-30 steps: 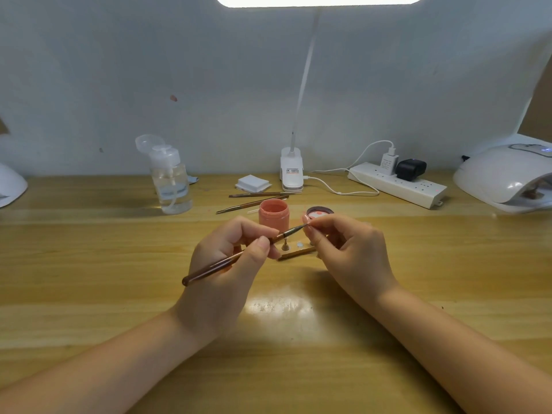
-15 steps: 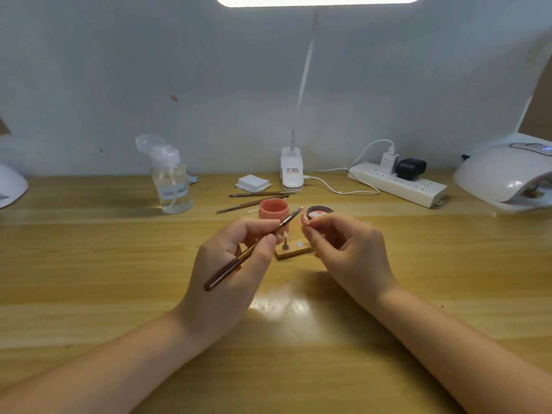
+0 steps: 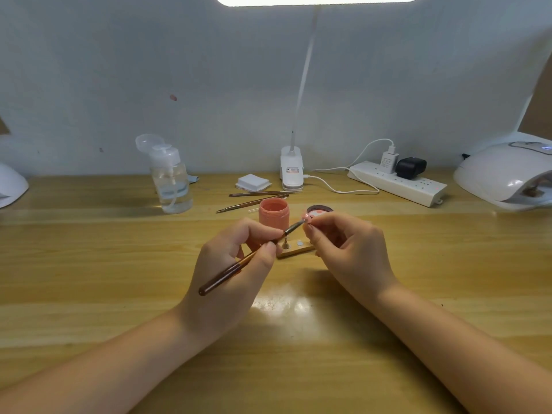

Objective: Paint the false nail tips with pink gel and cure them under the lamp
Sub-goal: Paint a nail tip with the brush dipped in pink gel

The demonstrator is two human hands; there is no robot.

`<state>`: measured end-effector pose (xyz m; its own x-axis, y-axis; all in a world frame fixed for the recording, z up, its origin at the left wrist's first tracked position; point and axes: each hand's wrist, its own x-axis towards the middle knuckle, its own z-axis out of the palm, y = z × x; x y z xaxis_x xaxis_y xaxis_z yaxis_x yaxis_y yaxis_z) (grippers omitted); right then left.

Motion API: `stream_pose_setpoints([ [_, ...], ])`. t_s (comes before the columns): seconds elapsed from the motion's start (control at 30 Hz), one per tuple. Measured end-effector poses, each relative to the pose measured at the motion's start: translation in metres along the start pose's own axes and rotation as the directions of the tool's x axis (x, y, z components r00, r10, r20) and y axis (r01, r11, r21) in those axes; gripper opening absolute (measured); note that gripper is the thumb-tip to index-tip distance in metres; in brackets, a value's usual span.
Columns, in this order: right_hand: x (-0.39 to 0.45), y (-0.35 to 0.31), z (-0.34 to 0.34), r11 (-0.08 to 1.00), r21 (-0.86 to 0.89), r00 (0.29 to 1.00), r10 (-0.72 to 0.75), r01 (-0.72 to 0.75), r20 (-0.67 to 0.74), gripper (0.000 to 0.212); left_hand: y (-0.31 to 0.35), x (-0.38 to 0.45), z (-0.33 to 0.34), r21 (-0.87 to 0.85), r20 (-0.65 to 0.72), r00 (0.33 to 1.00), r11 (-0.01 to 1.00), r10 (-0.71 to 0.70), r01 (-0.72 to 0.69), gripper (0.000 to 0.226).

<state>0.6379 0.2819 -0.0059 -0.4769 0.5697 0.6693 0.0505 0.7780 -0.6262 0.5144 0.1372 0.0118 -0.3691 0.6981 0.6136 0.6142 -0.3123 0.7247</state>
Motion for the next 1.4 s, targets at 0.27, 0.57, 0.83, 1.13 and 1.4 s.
stream_pose_setpoints([
  [0.27,0.000,0.000,0.000,0.999,0.028,1.000,0.017,-0.017,0.007,0.012,-0.001,0.000,0.001,-0.086,0.002,0.998,0.995,-0.056,0.056,0.014],
  [0.57,0.000,-0.001,-0.001,1.000,0.019,1.000,0.017,-0.017,0.016,0.013,0.002,0.001,0.001,-0.082,-0.037,0.999,0.997,-0.013,0.010,0.012],
  [0.83,0.001,-0.001,-0.001,1.000,-0.030,1.000,-0.004,0.003,-0.011,0.010,0.002,0.000,-0.001,-0.030,-0.024,0.999,0.999,0.021,-0.022,0.018],
  [1.13,0.002,-0.002,-0.002,0.994,-0.092,0.998,-0.054,0.052,-0.020,0.008,0.001,0.001,-0.003,0.000,0.002,1.000,1.000,0.024,-0.024,0.023],
  [1.4,0.017,-0.022,-0.013,0.962,0.255,0.988,0.124,-0.097,-0.091,0.010,0.014,0.008,-0.006,-0.229,-0.106,0.994,0.973,0.001,-0.025,0.014],
])
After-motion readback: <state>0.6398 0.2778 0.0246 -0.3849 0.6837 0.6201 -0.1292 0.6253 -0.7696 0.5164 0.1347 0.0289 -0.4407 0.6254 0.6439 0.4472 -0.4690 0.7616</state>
